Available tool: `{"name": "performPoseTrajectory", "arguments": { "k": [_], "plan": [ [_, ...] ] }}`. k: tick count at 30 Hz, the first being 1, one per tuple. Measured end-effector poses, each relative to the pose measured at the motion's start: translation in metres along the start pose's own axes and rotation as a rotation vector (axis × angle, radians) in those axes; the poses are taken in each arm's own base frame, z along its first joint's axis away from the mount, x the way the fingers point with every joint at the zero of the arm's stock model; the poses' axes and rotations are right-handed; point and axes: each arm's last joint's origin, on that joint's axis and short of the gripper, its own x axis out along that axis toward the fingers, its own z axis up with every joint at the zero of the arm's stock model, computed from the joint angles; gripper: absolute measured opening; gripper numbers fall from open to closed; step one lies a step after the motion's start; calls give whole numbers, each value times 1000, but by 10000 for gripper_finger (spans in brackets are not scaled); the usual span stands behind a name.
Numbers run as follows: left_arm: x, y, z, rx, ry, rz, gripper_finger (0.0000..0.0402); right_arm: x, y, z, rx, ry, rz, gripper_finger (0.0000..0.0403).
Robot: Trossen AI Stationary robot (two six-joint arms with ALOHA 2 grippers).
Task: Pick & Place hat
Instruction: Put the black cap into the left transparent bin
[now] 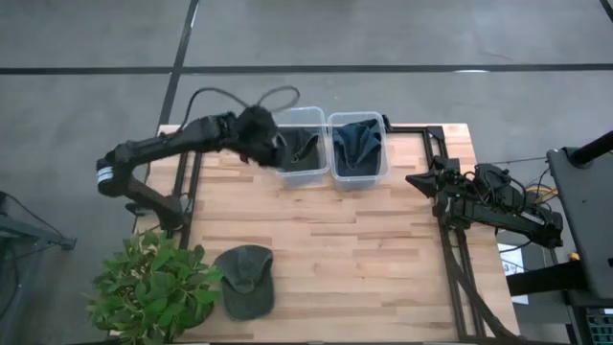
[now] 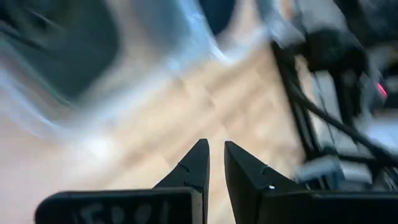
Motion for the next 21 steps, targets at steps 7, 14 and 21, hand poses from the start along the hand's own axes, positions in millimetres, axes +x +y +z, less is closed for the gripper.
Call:
{"name": "performPoseTrajectory", "arguments": {
  "k": [7,14,21],
  "plan": [
    [-6,-39,-64,108,162,-113,41,0,0,0,0,0,0,8],
    [12,-50,-100,84,255,-66,41,0,0,0,0,1,0,8],
    [49,-24,-119,67,364,85,41,0,0,0,3,1,1,8]
  ]
}}
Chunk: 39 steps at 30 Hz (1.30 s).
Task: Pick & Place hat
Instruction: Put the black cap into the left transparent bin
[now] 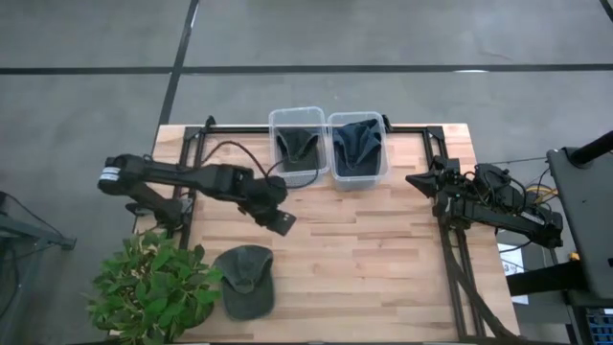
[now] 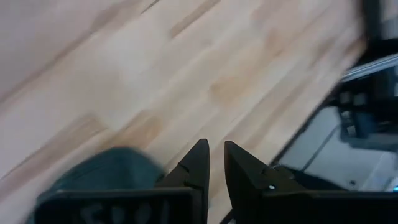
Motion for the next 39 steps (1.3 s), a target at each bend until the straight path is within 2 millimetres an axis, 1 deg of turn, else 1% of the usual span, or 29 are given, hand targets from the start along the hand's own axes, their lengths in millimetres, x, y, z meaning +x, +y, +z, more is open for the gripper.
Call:
{"name": "performPoseTrajectory", "arguments": {
  "k": [2,5,11,15,21,27,32,35,39],
  "plan": [
    [11,10,-3,-16,48,34,41,0,0,0,0,0,0,9],
    [25,21,-13,-92,131,69,41,0,0,0,0,0,1,8],
    [46,40,-39,-401,306,162,42,0,0,0,0,1,2,9],
    [53,46,-52,-535,331,228,42,0,0,0,0,2,4,9],
    [44,54,-63,-664,316,362,42,0,0,0,0,3,7,8],
    [29,69,-74,-703,332,560,42,0,0,0,-3,3,7,8],
    [22,72,-76,-671,327,583,42,0,0,0,-3,3,7,8],
    [23,73,-76,-658,293,592,42,0,0,0,-3,3,7,8],
    [25,78,-77,-653,295,612,42,0,0,0,-8,3,7,8]
  ]
}}
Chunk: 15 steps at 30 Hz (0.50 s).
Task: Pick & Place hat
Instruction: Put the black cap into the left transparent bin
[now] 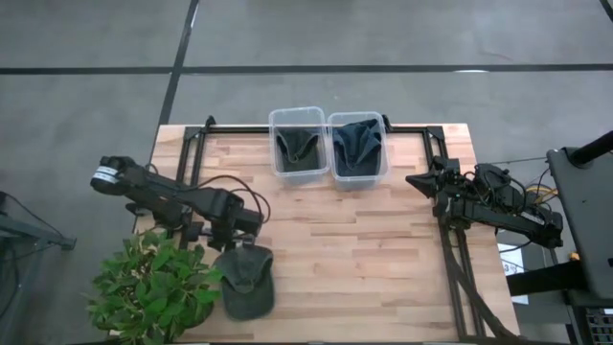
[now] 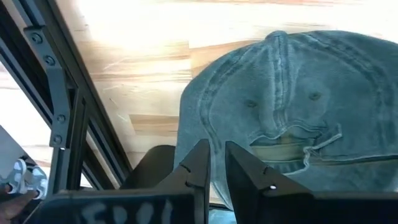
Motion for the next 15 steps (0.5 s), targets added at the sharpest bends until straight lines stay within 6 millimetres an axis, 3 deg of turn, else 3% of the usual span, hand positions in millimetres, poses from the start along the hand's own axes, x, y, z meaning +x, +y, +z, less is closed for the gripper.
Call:
{"name": "performPoseTrajectory", "arguments": {
  "k": [15],
  "plan": [
    [1,1,0,56,8,9,42,0,0,0,-4,-1,0,8]
  ]
}}
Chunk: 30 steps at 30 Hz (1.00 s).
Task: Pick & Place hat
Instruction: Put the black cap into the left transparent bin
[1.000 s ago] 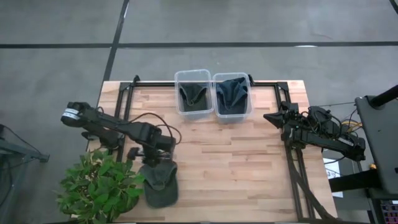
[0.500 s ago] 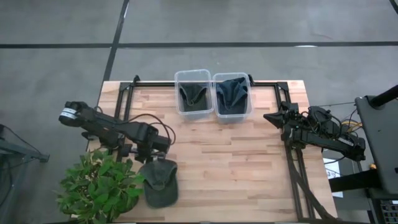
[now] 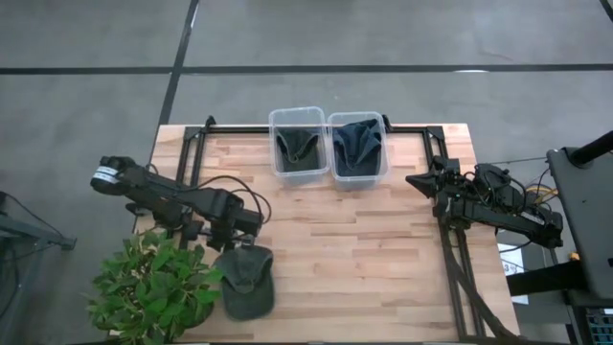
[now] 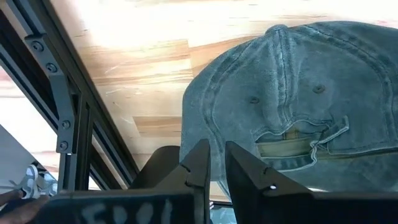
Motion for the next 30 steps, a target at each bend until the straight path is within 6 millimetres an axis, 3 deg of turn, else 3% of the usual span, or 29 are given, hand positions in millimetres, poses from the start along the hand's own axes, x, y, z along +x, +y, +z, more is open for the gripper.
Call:
{"name": "performPoseTrajectory", "arguments": {
  "k": [6,15,18,30],
  "plan": [
    [0,1,0,7,0,3,60,0,0,0,0,0,0,8],
    [0,2,0,-9,6,17,182,0,0,0,0,0,0,9],
    [0,-1,-3,-48,85,-1,210,0,0,0,2,0,0,9],
    [6,-2,-22,-188,167,17,222,0,0,0,4,0,0,9]
  ]
}}
